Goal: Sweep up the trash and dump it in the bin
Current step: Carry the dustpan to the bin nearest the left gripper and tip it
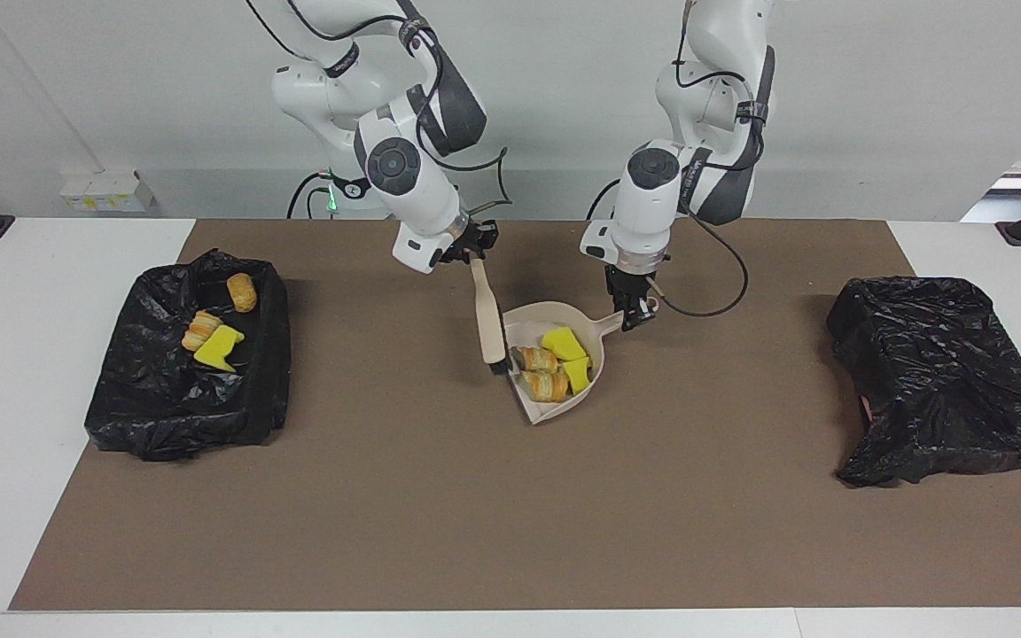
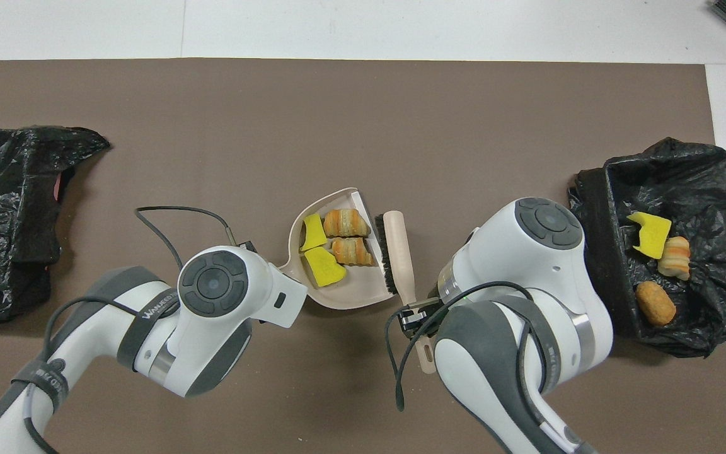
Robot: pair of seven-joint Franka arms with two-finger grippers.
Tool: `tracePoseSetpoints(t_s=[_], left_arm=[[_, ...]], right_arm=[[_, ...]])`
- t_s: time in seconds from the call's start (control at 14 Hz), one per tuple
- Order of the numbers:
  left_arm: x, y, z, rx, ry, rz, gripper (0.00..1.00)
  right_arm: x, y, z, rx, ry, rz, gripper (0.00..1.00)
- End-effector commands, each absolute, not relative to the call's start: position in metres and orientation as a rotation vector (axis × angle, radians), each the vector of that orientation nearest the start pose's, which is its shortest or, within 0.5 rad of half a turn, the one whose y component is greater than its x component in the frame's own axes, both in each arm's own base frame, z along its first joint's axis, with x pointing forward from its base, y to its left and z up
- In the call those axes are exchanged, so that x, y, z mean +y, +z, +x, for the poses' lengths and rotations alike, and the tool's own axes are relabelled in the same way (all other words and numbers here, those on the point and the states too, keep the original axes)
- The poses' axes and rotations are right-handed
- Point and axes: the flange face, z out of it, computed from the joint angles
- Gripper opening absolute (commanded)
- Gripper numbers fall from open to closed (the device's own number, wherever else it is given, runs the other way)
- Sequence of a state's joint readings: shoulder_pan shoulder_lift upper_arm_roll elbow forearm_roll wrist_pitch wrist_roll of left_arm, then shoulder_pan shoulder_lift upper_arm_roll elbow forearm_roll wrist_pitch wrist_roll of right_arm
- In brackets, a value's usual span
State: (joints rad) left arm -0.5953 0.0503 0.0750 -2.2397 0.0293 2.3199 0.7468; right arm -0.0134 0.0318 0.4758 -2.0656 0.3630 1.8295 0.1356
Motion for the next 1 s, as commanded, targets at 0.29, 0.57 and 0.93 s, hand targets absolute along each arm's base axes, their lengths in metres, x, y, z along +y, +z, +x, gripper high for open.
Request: tracePoseSetpoints(t_s=[0.29,0.57,0.93], left_arm=[[-0.185,0.388,0.540,2.039,-0.029,-2.441,0.00],[-0.140,0.424,0.572,2.103,-0.016,-2.403,0.00],[-0.037,0.475,0.595,2.117,-0.014,-2.410,0.00]], right_arm=[[0.296,0.420,0.421,-0.074,0.461,-2.988,0.00],[0.336,0.428,0.367,-0.060,0.379,-3.060,0.00],[0.390,0.414,0.296,-0.038,0.427,-3.106,0.00]])
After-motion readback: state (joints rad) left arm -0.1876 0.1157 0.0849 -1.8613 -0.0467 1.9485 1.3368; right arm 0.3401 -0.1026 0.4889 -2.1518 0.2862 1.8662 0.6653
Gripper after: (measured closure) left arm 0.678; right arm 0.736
